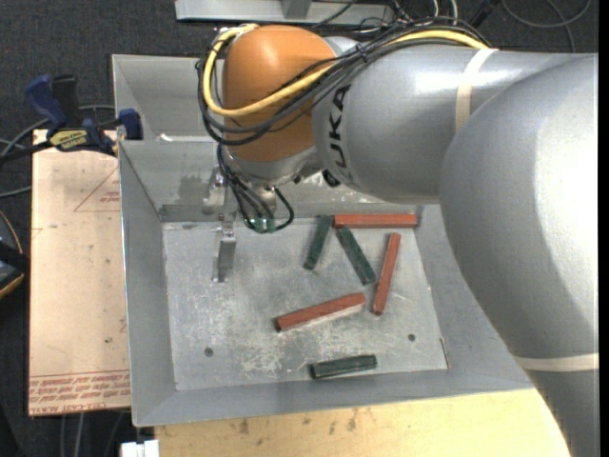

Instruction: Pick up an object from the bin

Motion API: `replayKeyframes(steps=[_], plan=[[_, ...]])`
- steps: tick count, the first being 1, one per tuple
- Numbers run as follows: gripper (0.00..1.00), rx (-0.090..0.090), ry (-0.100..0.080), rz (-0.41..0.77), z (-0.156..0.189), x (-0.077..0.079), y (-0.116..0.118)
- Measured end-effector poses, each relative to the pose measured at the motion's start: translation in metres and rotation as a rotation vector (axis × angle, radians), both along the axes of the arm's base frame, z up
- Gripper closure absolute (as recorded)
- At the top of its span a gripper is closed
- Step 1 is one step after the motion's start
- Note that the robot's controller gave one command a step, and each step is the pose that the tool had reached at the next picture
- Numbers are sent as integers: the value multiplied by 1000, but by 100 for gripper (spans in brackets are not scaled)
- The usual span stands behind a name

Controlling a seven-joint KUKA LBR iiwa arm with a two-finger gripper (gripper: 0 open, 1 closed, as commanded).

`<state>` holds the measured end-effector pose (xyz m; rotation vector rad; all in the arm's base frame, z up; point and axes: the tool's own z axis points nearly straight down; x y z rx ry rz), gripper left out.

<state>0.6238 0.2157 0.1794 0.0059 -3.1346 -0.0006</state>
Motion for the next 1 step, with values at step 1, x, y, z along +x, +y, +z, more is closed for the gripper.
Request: replayKeyframes(steps=[1], plan=[[0,1,-8,-3,5,2,-1]])
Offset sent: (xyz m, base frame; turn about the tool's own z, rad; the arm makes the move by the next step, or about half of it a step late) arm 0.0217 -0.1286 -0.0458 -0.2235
